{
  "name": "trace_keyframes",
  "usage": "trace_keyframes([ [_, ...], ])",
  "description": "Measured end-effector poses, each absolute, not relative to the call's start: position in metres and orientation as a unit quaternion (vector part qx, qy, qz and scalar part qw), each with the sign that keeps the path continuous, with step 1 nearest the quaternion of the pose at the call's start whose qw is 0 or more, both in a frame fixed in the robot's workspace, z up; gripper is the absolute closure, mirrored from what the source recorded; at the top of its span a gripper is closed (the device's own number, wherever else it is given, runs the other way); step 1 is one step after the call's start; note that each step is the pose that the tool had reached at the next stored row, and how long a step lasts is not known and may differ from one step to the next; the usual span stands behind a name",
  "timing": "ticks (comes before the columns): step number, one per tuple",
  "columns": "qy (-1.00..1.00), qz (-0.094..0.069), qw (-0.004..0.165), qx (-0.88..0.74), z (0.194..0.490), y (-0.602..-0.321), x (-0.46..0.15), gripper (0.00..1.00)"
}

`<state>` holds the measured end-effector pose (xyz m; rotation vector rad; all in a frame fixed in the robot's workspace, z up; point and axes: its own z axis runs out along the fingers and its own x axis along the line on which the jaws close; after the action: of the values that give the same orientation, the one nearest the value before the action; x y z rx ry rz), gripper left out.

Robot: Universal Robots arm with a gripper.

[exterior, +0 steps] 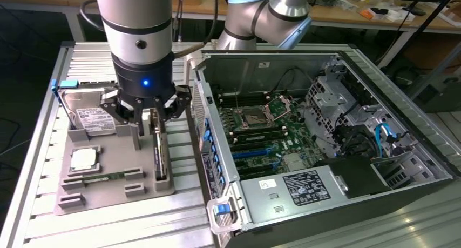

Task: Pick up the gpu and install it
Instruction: 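Pick up the gpu and move the gpu toward the slot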

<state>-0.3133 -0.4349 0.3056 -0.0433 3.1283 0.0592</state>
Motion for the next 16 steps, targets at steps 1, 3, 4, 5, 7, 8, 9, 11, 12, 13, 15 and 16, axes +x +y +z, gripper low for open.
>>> trace_keyframes([
  [1,1.000,0.019,0.006,-0.014,0.304,-0.435,-0.313,0.58],
  [3,1.000,0.018,0.006,-0.014,0.300,-0.435,-0.312,0.58],
  [4,1.000,0.018,0.006,-0.014,0.299,-0.435,-0.312,0.58],
  [5,1.000,0.018,0.006,-0.014,0.297,-0.435,-0.312,0.58],
  [7,1.000,0.018,0.006,-0.014,0.294,-0.435,-0.311,0.58],
  [8,1.000,0.018,0.006,-0.014,0.293,-0.435,-0.311,0.58],
  [9,1.000,0.017,0.006,-0.014,0.291,-0.435,-0.311,0.58],
  [11,1.000,0.017,0.006,-0.014,0.288,-0.435,-0.311,0.58],
  [12,1.000,0.017,0.006,-0.014,0.287,-0.435,-0.310,0.58],
  [13,1.000,0.017,0.006,-0.014,0.285,-0.436,-0.310,0.58],
  [15,1.000,0.016,0.006,-0.014,0.282,-0.436,-0.310,0.58],
  [16,1.000,0.016,0.006,-0.014,0.280,-0.436,-0.309,0.58],
])
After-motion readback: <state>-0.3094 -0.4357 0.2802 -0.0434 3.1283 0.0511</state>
